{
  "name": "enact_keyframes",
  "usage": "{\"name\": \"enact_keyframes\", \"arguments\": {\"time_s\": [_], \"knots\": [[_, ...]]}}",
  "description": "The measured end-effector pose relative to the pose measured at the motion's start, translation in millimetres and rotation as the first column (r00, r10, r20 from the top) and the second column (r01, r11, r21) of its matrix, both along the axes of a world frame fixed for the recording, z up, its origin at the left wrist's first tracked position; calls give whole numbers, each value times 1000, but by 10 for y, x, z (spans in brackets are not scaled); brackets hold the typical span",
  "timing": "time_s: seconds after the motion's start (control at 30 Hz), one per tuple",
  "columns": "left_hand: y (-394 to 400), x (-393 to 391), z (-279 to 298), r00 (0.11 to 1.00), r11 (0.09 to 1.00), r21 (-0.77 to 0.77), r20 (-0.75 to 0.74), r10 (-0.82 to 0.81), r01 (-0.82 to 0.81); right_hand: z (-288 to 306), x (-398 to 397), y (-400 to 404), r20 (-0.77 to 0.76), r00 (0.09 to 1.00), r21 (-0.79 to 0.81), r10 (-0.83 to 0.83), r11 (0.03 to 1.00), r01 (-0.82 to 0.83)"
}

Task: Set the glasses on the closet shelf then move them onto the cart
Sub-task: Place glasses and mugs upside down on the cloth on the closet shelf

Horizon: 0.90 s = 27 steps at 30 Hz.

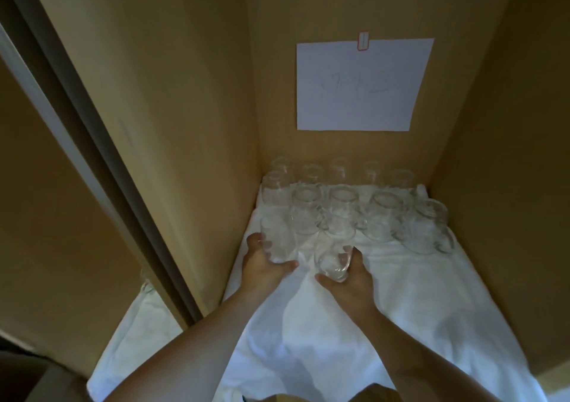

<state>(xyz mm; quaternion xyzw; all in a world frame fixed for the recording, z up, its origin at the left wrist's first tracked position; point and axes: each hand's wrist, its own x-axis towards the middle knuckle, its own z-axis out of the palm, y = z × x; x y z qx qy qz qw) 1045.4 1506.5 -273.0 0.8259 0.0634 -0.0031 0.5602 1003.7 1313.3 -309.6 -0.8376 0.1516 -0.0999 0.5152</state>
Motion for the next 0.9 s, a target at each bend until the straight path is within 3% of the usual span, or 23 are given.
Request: {"name": "enact_keyframes", "arguments": {"time_s": [0.1,0.3,0.43,0.57,0.7,0.9], "knots": [[32,55,139,999,999,18,-19,46,-45,-22,6,-14,10,1000,16,4,1000,-4],[138,121,529,1000,903,429,1,4,-4,-60,21,-10,21,1000,45,-4,999,3],[92,108,731,998,708,704,-57,-26,59,-77,20,-15,25,1000,50,-9,999,8],[-32,62,816,988,392,919,16,-155,47,-85,19,-15,25,1000,65,-5,998,3],[-121,81,904,971,234,972,20,-240,38,-78,13,-18,24,1000,67,1,998,-2],[-195,207,974,939,81,996,-8,-344,38,-84,9,-22,12,1000,56,3,998,-3]]}}
